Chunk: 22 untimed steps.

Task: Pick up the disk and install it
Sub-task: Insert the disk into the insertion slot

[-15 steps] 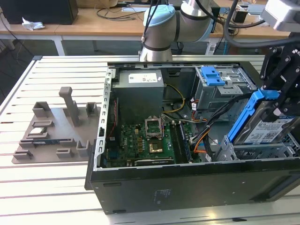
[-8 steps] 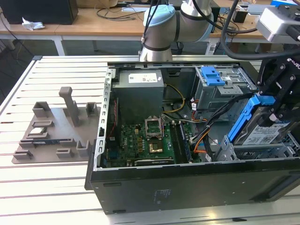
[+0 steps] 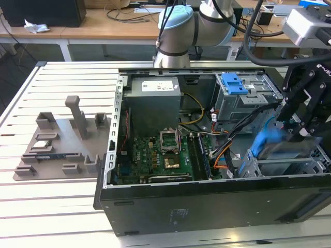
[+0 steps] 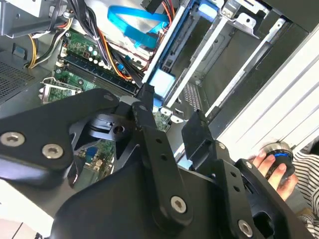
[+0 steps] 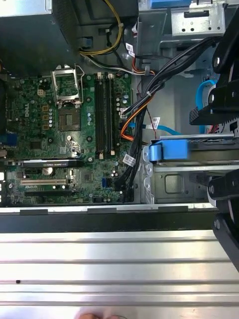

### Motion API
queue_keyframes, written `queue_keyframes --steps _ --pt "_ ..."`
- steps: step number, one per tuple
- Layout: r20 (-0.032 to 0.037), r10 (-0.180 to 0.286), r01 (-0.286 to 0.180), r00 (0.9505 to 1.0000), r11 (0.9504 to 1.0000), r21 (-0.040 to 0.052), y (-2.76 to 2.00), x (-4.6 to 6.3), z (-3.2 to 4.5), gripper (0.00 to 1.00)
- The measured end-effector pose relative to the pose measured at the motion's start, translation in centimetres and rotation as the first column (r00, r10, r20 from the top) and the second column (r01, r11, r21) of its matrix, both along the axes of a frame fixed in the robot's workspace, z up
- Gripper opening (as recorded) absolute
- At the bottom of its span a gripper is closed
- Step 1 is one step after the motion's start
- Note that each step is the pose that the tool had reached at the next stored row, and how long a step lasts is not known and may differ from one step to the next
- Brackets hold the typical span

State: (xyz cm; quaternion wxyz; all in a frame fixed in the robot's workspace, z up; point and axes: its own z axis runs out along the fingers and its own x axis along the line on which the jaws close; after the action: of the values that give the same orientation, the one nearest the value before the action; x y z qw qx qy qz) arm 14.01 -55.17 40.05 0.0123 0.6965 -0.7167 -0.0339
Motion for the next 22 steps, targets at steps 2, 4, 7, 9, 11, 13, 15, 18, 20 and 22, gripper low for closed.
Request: queue_keyframes --steps 2,4,7,9,11,13,15,18,20,22 --pt "0.0001 0.000 0.000 1.0000 1.0000 -0.0001 0.00 0.00 0.00 0.50" --pt "0.0001 0.000 0.000 1.0000 1.0000 -0.0002 0.00 0.00 0.00 0.50" --pt "0.0000 0.000 0.000 1.0000 1.0000 -0.0002 0.00 0.00 -0.01 0.36" --pt "0.0000 0.000 0.000 1.0000 1.0000 -0.0002 0.00 0.00 -0.01 0.24" --pt "0.0001 0.000 0.000 1.0000 1.0000 -0.0001 0.00 0.00 -0.02 0.12" --pt "0.0000 0.000 0.000 1.0000 1.0000 -0.0001 0.00 0.00 -0.03 0.11" --pt "0.0001 0.000 0.000 1.0000 1.0000 -0.0002 0.00 0.00 -0.03 0.11" --pt "0.0000 0.000 0.000 1.0000 1.0000 -0.0002 0.00 0.00 -0.04 0.11" --pt "0.0000 0.000 0.000 1.0000 1.0000 0.0000 0.00 0.00 -0.03 0.11" --pt "0.0001 0.000 0.000 1.0000 1.0000 -0.0001 0.00 0.00 0.27 0.11"
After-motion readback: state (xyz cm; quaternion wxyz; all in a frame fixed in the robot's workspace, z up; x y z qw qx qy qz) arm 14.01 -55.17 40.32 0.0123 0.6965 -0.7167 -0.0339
